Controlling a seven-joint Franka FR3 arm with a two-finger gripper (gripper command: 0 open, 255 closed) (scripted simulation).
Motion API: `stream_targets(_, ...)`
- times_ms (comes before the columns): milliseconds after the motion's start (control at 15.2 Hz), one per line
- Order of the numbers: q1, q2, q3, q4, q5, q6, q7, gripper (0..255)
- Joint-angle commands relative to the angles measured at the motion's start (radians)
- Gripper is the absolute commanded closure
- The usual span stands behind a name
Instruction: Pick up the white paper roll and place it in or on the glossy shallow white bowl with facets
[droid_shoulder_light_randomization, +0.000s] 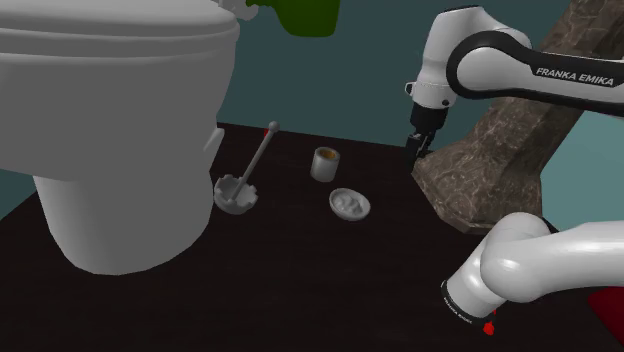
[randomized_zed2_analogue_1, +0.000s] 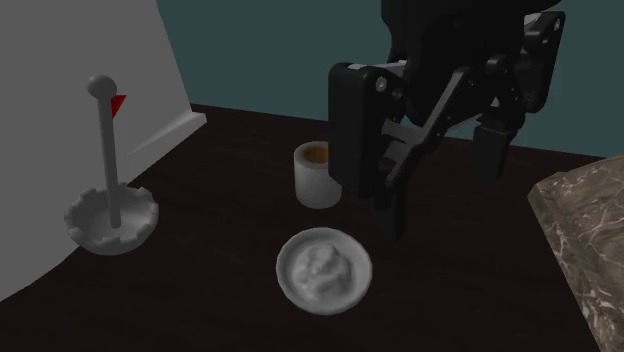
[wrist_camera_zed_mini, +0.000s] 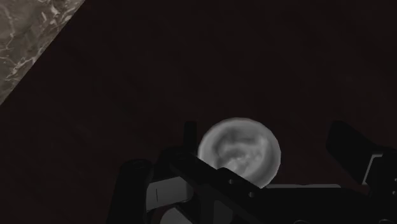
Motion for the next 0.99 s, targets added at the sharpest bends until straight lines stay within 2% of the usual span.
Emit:
stream_targets(0, 0.0, 0.0, 0.0, 0.0, 0.0, 0.0, 0.0, 0)
stream_targets(462, -0.012, 0.224, -0.023, 0.032, 0.004, 0.232, 0.001, 0)
stream_targets(924, -0.019, 0.471, -0.043, 0.133, 0.017, 0.419, -0.006, 0)
